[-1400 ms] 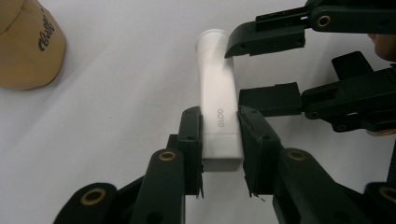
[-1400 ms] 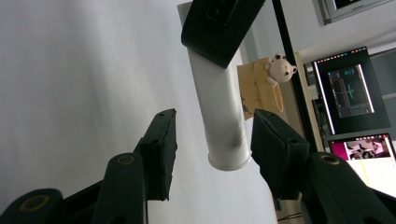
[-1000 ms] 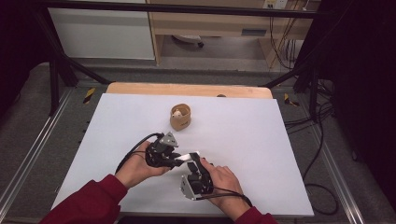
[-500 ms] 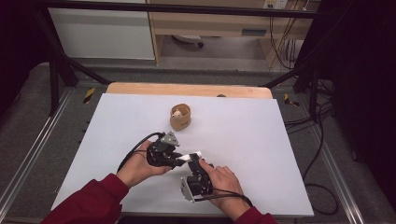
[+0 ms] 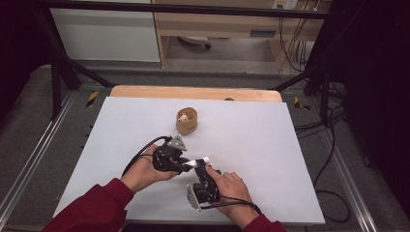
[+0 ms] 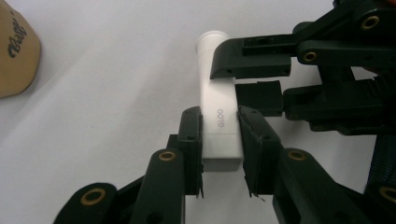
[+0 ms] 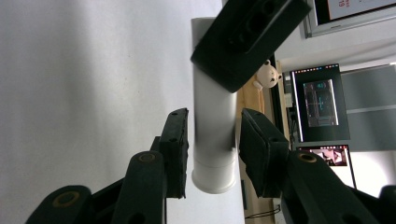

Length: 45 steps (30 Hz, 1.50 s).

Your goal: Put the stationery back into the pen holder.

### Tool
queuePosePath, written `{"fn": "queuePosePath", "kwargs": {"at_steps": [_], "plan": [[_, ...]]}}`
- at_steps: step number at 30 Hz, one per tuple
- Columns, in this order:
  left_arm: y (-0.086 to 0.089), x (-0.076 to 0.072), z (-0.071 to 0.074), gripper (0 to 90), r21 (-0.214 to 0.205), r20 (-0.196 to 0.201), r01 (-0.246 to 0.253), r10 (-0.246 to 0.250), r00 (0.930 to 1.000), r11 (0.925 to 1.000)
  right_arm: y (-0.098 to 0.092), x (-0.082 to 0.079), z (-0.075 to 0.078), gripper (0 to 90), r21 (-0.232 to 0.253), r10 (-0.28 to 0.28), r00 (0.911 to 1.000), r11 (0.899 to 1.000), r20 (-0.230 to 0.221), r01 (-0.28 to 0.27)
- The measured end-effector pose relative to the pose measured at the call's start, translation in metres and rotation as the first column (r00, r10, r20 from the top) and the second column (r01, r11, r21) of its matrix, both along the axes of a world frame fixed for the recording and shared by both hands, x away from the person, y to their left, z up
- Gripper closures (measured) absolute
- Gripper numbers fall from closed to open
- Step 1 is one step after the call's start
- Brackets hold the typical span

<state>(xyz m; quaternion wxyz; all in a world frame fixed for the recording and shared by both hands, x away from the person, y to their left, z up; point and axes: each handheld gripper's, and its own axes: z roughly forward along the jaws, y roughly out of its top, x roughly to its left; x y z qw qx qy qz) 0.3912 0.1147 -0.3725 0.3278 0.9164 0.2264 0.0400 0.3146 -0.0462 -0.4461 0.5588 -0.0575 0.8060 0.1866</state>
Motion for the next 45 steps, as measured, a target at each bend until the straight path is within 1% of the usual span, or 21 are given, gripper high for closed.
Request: {"fn": "queuePosePath", "kwargs": {"at_steps": [2,5,9,10,13,15,16,20,21,25,27,29,35,43,44,45], "plan": [[-0.0009,-0.0004,-0.0005,71.2,0.003,-0.002,0.006,-0.006,1.0,1.0,-0.0002,0.0,0.0003,63.5,-0.003,0.0,1.0,1.0,0.001,0.0],[-0.0024,-0.0008,-0.0008,71.2,-0.007,-0.006,0.004,-0.004,1.0,1.0,-0.0003,0.0,0.0004,64.1,-0.007,0.003,1.0,1.0,0.002,-0.003],[-0.0032,-0.0005,-0.0009,71.3,-0.008,-0.01,0.007,-0.007,0.9999,0.9999,-0.0003,-0.0003,0.0006,65.4,-0.023,0.011,0.9999,1.0,0.007,-0.011],[-0.0031,-0.0003,-0.001,71.3,-0.01,-0.011,0.006,-0.007,0.9999,0.9999,-0.0001,-0.0008,0.0001,65.7,-0.016,0.006,1.0,1.0,0.005,-0.006],[-0.0025,0.0,-0.0008,71.2,-0.014,-0.015,0.006,-0.006,0.9999,0.9999,-0.0006,0.0,0.0011,67.3,-0.034,0.021,0.9997,0.999,0.012,-0.021],[-0.002,0.0002,-0.0008,71.2,-0.018,-0.018,0.006,-0.006,0.9998,0.9998,-0.0002,-0.0012,-0.0001,68.0,-0.012,0.009,1.0,1.0,0.002,-0.009],[-0.0018,0.0002,-0.0008,71.3,-0.021,-0.021,0.004,-0.005,0.9998,0.9998,-0.0004,-0.0013,0.0003,68.2,-0.021,0.011,0.9999,1.0,0.002,-0.011],[-0.0009,0.0003,-0.0011,71.3,-0.027,-0.029,0.003,-0.004,0.9996,0.9996,0.0001,-0.0018,-0.0001,68.4,-0.022,0.012,0.9999,1.0,0.005,-0.012],[-0.001,0.0001,-0.0013,71.3,-0.033,-0.032,-0.001,0.0,0.9995,0.9994,0.0001,-0.0018,-0.0001,68.4,-0.022,0.012,0.9999,1.0,0.005,-0.012],[-0.0005,-0.0001,-0.0012,71.3,-0.027,-0.031,0.007,-0.008,0.9995,0.9996,0.0004,-0.0022,-0.0001,68.6,-0.022,0.014,0.9999,1.0,0.004,-0.014],[-0.0006,-0.0001,-0.0017,71.3,-0.031,-0.037,0.004,-0.006,0.9993,0.9995,0.0007,-0.0026,-0.0006,68.6,-0.021,0.012,0.9999,1.0,0.002,-0.012],[-0.0008,-0.0004,-0.0023,71.2,-0.032,-0.036,0.005,-0.006,0.9993,0.9995,0.0004,-0.0024,0.0,68.7,-0.032,0.02,0.9998,0.999,0.003,-0.02],[-0.0011,-0.0002,-0.0032,71.2,-0.031,-0.04,0.006,-0.007,0.9992,0.9995,0.0006,-0.003,-0.0002,68.8,-0.027,0.009,0.9999,1.0,-0.011,-0.01],[-0.0011,-0.0002,-0.0054,70.9,-0.042,-0.028,0.009,-0.011,0.9995,0.9991,-0.0002,-0.0022,-0.0002,68.9,-0.029,0.008,0.9997,1.0,-0.021,-0.009],[-0.0009,0.0,-0.0056,70.7,-0.043,-0.029,0.01,-0.011,0.9995,0.999,0.0001,-0.0022,-0.0007,68.9,-0.014,0.006,0.9998,1.0,-0.021,-0.006],[-0.0003,0.0005,-0.0058,70.5,-0.042,-0.029,0.012,-0.013,0.9995,0.9991,0.0,-0.0022,-0.0008,68.9,-0.011,0.005,0.9997,1.0,-0.022,-0.006]]}}
